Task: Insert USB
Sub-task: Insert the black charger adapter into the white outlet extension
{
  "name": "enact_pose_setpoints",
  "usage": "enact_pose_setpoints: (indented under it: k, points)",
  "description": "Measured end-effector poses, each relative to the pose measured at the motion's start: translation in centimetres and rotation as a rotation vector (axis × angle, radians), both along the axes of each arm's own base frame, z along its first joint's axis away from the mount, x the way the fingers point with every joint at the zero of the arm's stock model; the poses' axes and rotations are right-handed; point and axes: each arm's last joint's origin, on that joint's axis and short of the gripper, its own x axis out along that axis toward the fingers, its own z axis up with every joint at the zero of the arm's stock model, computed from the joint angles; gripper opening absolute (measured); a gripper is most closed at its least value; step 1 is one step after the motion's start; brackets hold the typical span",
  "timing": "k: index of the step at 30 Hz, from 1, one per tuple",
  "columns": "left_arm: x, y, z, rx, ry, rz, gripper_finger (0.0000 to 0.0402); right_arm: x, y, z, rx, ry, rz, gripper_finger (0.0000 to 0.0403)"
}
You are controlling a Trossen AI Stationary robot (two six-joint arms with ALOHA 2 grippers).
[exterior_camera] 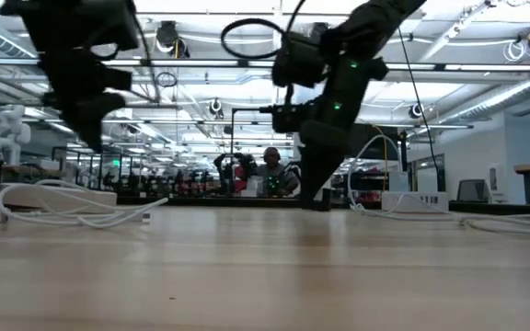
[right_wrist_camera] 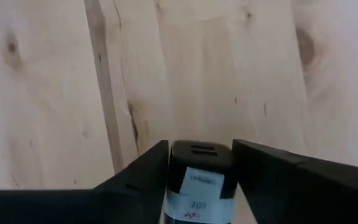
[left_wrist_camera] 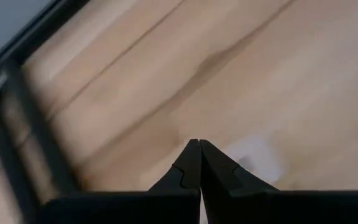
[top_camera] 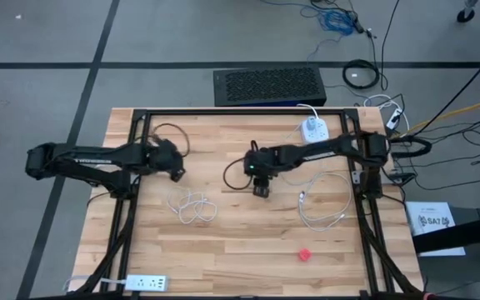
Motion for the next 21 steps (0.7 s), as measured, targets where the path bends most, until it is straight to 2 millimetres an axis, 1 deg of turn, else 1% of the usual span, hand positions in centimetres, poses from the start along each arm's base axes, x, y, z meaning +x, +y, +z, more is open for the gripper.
enact_pose_setpoints:
  k: [3,6,11,14,18,21]
  points:
    - [-1.4,-0.1,-0.2,-0.027,0.086,0.108,0.0002,1.2,-0.2,0.6,-0.009,0.015,0.031,0.0188]
    - [-1.8,-0.2,-0.6,-0.055,0.146,0.155,0.0002,2.0,-0.2,1.8,-0.012,0.022,0.066,0.0201]
    - [-1.5,-0.1,-1.5,-0.119,0.201,0.175,0.0002,2.8,-0.1,4.3,0.019,0.010,0.099,0.0202]
    - [-1.5,0.1,-2.2,-0.139,0.258,0.196,0.0002,2.6,0.0,5.4,0.039,0.049,0.104,0.0202]
    - [-1.5,0.5,-3.1,-0.145,0.315,0.211,0.0002,2.4,0.0,5.6,0.040,0.084,0.106,0.0200]
    - [-1.2,0.8,-3.6,-0.138,0.328,0.205,0.0002,2.4,0.0,5.6,0.037,0.084,0.108,0.0191]
